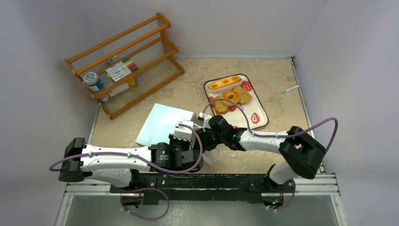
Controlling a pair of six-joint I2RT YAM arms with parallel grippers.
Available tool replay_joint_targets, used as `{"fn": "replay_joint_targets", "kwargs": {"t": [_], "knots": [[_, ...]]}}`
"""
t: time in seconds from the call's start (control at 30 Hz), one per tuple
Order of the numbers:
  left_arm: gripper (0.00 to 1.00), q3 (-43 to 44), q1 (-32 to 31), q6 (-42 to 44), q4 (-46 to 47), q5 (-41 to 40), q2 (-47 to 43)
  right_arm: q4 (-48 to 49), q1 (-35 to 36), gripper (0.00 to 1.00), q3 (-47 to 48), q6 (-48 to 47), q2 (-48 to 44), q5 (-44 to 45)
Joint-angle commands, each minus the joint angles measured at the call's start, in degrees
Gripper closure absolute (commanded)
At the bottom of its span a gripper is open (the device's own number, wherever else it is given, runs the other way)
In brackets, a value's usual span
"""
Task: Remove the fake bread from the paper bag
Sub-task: Take out the fake bread from the paper bag.
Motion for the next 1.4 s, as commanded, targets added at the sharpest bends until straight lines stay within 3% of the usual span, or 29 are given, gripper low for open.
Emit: {"fn": "replay_joint_targets", "kwargs": {"t": [0.0, 0.27, 1.37], "knots": [[1.00, -0.24, -0.29, 0.92, 0.16, -1.78, -1.65, -0.52, 0.78, 0.45, 2.09, -2.22, -2.33, 5.23], [1.00, -1.12, -0.32, 0.27, 0.33, -1.64, -2.01, -4.47, 0.88, 0.40, 2.51, -5.14, -4.31, 8.83], [1.00, -1.93, -0.22, -0.13, 0.23, -1.48, -2.93, 7.58, 0.96, 0.43, 0.72, -8.12, 6.97, 0.37]]}}
